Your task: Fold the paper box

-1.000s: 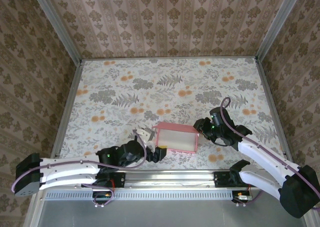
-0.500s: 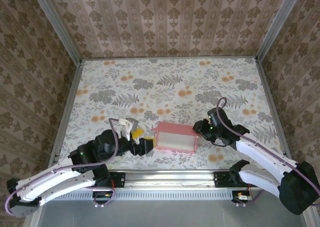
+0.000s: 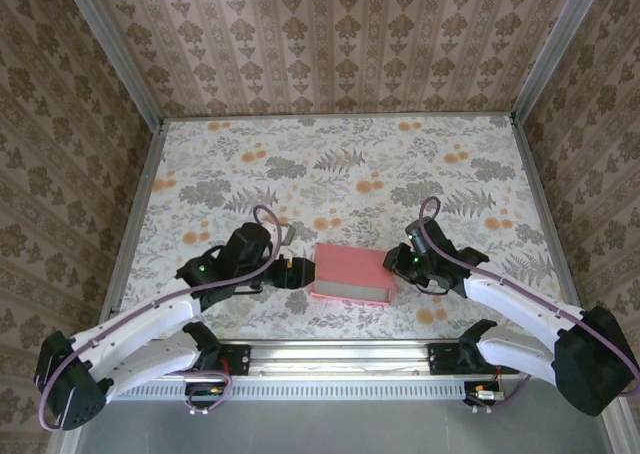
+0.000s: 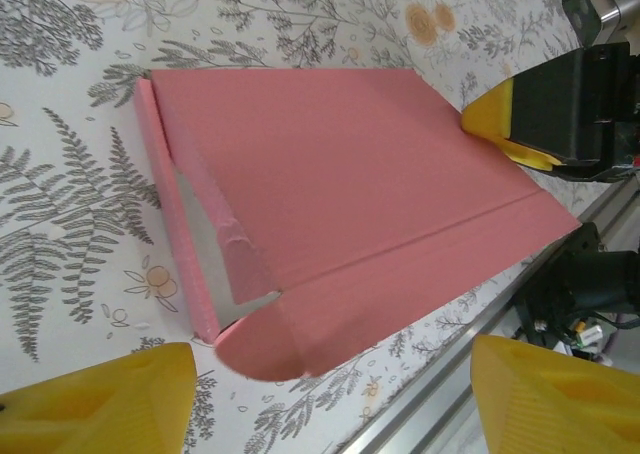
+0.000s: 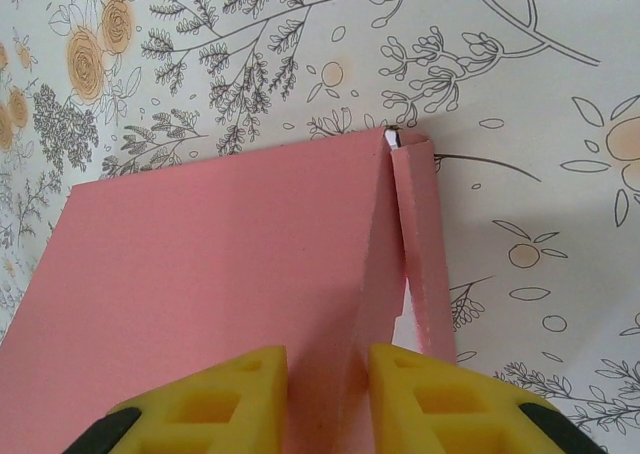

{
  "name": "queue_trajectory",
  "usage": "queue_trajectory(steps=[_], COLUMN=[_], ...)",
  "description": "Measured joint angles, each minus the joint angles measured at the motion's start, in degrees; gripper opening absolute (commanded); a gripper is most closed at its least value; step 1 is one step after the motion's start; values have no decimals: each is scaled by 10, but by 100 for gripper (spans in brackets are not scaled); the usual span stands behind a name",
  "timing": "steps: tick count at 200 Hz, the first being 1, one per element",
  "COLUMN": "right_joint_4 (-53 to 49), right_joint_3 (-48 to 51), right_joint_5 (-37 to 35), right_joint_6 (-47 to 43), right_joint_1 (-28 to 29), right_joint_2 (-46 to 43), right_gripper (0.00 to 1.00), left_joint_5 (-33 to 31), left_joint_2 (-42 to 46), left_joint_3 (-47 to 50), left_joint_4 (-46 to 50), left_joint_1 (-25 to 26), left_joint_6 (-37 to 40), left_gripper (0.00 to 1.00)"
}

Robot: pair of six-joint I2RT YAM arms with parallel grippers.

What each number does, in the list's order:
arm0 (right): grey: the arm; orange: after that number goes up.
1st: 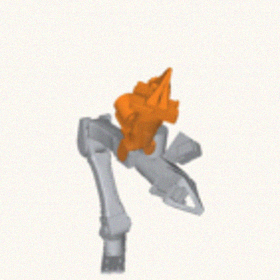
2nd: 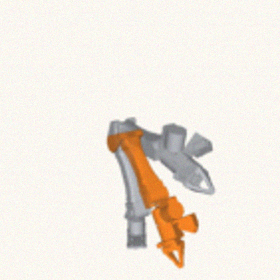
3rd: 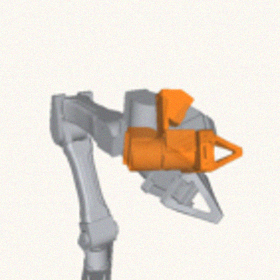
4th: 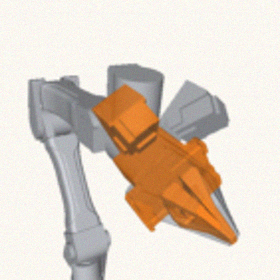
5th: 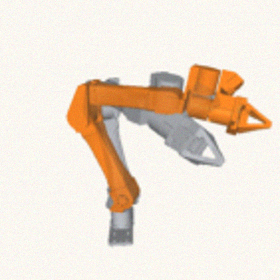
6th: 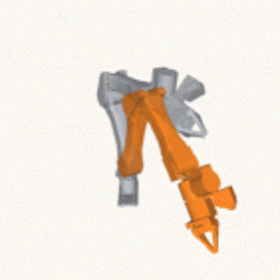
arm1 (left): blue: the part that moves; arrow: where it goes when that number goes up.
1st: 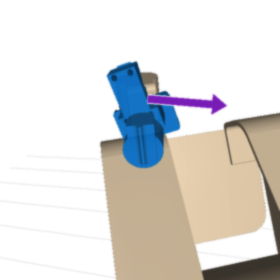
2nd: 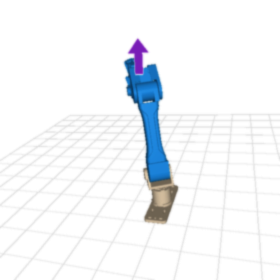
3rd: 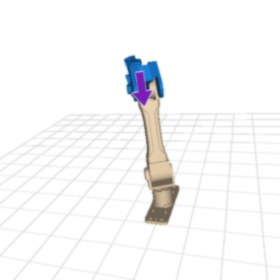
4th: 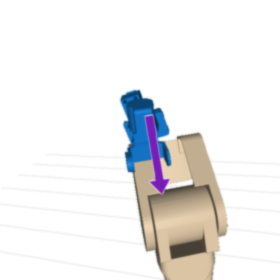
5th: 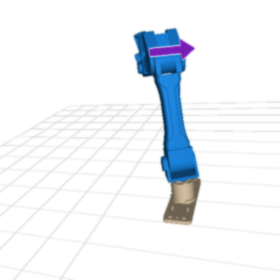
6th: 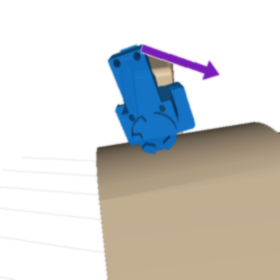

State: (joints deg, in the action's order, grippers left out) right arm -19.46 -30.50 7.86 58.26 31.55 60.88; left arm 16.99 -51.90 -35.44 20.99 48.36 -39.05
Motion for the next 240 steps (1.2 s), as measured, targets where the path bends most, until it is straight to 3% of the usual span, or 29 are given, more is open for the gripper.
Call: queue_trajectory(steps=[109, 193, 240], right_joint_4=[0, 0, 0], right_joint_3=[0, 0, 0], right_joint_5=[-17, -24, -29], right_joint_6=[0, 0, 0], right_joint_1=[17, 21, 22], right_joint_2=[9, 12, 15], right_gripper=[27, 26, 26], left_joint_5=[69, 65, 44], left_joint_2=[-108, -159, -171], left_joint_3=[-13, -20, -65], left_joint_4=[-13, -29, 30], left_joint_1=[-1, -1, -1], left_joint_6=[-4, 1, 29], left_gripper=[67, 63, 62])
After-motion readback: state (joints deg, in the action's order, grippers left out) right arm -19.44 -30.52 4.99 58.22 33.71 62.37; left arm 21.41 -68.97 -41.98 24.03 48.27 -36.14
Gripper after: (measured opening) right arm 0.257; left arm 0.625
